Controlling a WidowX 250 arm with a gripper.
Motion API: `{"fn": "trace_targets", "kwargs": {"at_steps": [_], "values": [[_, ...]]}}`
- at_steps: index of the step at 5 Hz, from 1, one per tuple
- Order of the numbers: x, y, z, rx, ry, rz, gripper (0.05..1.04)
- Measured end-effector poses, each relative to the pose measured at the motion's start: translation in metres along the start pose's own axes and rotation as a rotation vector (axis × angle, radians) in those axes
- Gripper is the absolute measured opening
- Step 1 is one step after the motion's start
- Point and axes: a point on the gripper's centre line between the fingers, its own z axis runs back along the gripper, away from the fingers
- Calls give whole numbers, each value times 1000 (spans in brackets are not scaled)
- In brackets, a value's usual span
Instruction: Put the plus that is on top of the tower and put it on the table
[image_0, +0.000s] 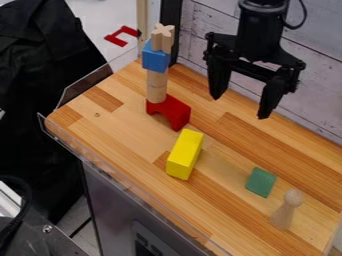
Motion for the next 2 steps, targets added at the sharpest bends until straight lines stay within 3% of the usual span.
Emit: {"fn": "trace_targets", "kwargs": {"at_steps": [1,2], "values": [[-3,1,-9,5,33,2,999],[-1,3,-9,-31,30,-3,999]]}}
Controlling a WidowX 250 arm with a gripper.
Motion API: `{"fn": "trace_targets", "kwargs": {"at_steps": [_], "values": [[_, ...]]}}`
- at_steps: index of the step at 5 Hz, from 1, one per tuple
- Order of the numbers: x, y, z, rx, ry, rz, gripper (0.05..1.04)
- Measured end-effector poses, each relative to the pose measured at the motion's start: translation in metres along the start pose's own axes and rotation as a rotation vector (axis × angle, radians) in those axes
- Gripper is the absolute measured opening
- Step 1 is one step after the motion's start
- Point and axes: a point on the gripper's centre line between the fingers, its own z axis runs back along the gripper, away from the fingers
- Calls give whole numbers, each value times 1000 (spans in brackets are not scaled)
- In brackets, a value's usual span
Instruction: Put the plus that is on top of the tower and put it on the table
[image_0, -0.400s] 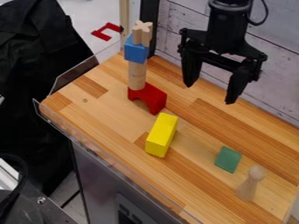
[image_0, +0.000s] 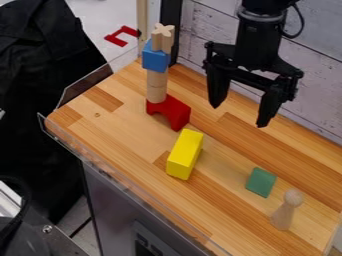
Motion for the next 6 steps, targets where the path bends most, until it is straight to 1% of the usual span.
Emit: {"fn": "trace_targets", "kwargs": {"at_steps": [1,2,3,4,5,6], "values": [[4,15,13,3,-32,33,999],[10,25,32,-3,-96,56,999],[18,35,49,13,-128,95,1000],[25,45,64,40,-158,118,999],[24,57,78,46,-188,160,999],[22,73,81,67,-177,204,999]]}}
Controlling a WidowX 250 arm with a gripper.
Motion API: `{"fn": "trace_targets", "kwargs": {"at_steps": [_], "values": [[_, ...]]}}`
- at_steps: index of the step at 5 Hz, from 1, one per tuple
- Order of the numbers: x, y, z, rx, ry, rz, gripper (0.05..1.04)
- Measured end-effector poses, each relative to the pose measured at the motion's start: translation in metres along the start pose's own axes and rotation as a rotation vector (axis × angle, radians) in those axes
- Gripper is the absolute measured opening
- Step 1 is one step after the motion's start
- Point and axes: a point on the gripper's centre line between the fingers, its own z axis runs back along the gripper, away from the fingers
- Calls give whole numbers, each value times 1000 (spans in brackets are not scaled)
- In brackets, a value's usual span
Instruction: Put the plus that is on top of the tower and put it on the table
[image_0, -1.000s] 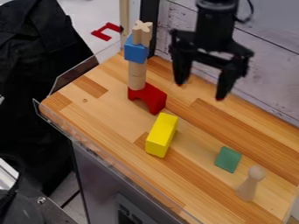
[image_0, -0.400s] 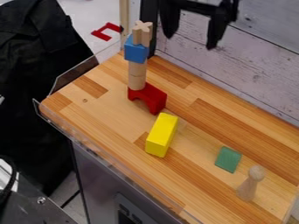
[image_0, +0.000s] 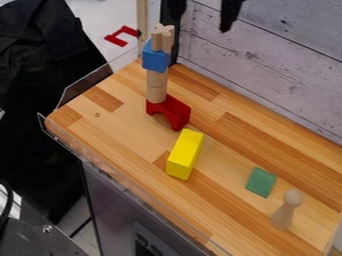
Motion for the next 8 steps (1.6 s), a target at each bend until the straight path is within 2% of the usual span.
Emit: {"fn": "trace_targets", "kwargs": {"at_steps": [1,3,5,7,8], "values": [[3,19,0,9,-2,56,999],[1,35,-2,8,22,93,999],[6,37,-22,-3,82,90,999],[17,39,-38,-9,110,99,999],[20,40,-47,-11,133,114,951]]}}
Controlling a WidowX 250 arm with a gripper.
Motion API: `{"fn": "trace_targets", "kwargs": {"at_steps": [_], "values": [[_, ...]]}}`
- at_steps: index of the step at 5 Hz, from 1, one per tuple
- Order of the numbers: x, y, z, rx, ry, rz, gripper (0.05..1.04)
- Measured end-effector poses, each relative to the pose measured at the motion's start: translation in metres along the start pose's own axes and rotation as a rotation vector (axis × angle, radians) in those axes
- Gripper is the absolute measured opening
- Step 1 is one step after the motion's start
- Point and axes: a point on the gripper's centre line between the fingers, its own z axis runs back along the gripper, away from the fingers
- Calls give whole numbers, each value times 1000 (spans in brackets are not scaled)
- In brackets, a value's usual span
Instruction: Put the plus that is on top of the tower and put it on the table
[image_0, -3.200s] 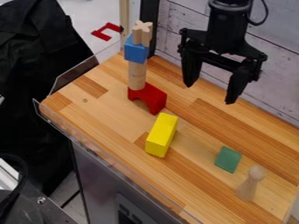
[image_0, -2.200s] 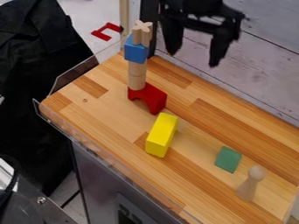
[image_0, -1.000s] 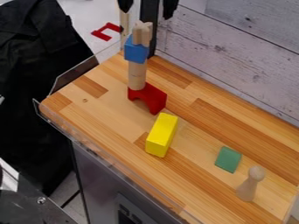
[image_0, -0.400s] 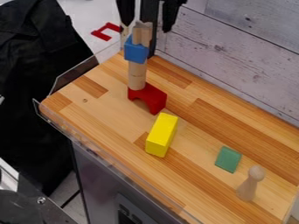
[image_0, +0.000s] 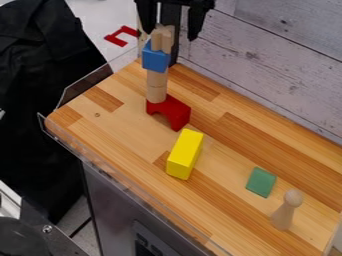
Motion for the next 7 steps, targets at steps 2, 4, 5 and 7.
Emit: {"fn": "trace_targets", "kwargs": {"at_steps": [2,4,5,7], "values": [[4,4,-2,-8,-11,22,437],[5,-3,2,-14,-3,-5,434],[5,-19,5,-10,-14,-48,434],[-25,-88,-25,-32,-4,-254,434]]}}
